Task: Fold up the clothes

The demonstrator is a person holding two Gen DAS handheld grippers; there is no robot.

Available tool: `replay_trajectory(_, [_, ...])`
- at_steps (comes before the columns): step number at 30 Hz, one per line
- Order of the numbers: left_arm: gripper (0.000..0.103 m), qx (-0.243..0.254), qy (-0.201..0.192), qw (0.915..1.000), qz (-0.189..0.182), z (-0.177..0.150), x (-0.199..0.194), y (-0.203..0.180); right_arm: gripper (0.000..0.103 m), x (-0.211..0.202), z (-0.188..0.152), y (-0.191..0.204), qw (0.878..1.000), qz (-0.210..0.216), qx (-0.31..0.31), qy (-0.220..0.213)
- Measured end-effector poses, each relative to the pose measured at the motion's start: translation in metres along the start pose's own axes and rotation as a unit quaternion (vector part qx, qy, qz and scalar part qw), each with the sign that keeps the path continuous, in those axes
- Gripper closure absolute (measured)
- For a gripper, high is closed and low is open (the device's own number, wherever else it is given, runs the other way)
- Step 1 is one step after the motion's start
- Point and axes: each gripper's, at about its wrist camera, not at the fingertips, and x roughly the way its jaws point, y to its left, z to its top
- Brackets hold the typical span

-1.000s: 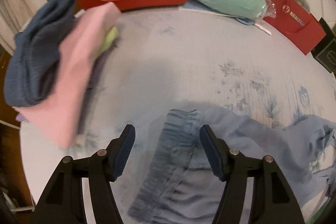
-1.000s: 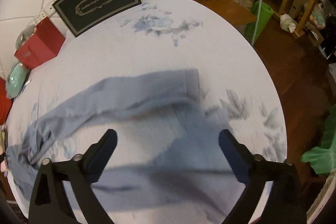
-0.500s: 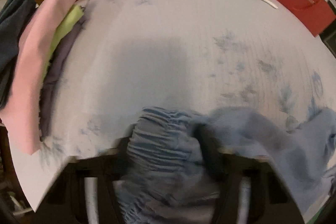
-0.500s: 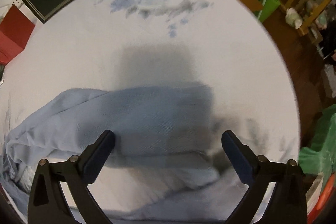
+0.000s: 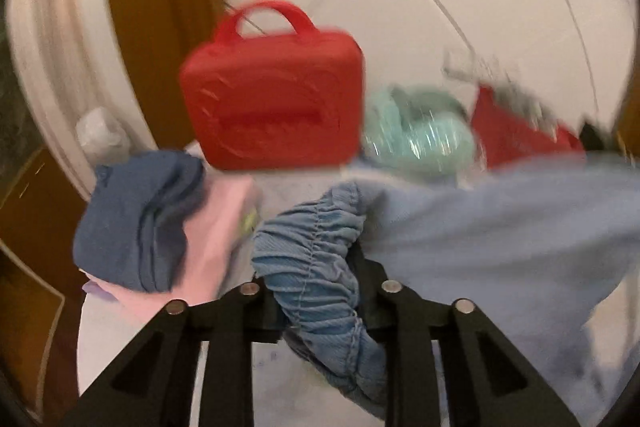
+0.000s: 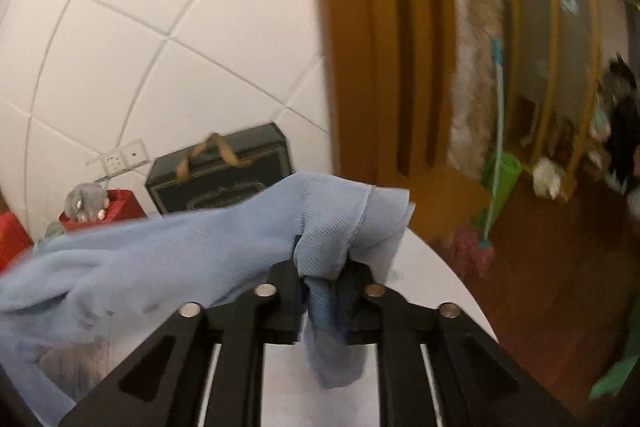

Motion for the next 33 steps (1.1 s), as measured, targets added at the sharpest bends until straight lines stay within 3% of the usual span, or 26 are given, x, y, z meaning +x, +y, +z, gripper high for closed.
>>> replay_trajectory(1, [0.051,0.011,0.029,0.9995,-0.002,-0.01,0.014,-0.003,0.056,0.015,-0.015,-0.007,0.999,-0.006,0.001,0.05])
replay_trajectory(2, [0.049,0.021,0.062,0.9979,-0.002,-0.021,0.028,-0.006,0.018,0.03,-0.031,-0.014,0.995,-0.012,0.002,0.099])
replay_trajectory(3, [0.049,0.022,0.085,0.9961,-0.003,-0.03,0.042,-0.008,0.005,0.045,-0.046,-0.021,0.989,-0.018,0.003,0.145])
replay_trajectory(6, [0.049,0.015,0.125,0.992,-0.011,-0.049,0.068,-0.013,0.006,0.07,-0.096,-0.035,0.974,-0.039,0.011,0.223])
replay_trajectory(10, [0.048,0.019,0.118,0.9925,-0.026,-0.043,0.065,-0.015,0.006,0.075,-0.127,-0.043,0.967,-0.043,0.019,0.252])
replay_trajectory(13, [0.041,0.031,0.097,0.9939,-0.043,-0.031,0.064,-0.02,0.006,0.075,-0.142,-0.049,0.963,-0.048,0.022,0.265])
replay_trajectory(17, [0.04,0.066,0.095,0.9913,-0.063,-0.017,0.075,-0.043,0.006,0.073,-0.148,-0.058,0.963,-0.054,0.033,0.263])
replay_trajectory(22, [0.04,0.115,0.117,0.9838,-0.071,-0.007,0.118,-0.08,0.006,0.074,-0.147,-0.053,0.963,-0.05,0.032,0.261])
replay_trajectory(25, [0.04,0.135,0.137,0.9787,-0.072,-0.01,0.142,-0.089,0.005,0.075,-0.147,-0.048,0.964,-0.047,0.022,0.261])
replay_trajectory(29, [0.037,0.139,0.165,0.9714,-0.099,-0.02,0.16,-0.089,0.005,0.081,-0.148,-0.043,0.964,-0.042,0.012,0.261])
replay_trajectory(33, [0.034,0.151,0.189,0.9658,-0.094,-0.032,0.179,-0.092,0.004,0.087,-0.148,-0.042,0.964,-0.04,0.014,0.261])
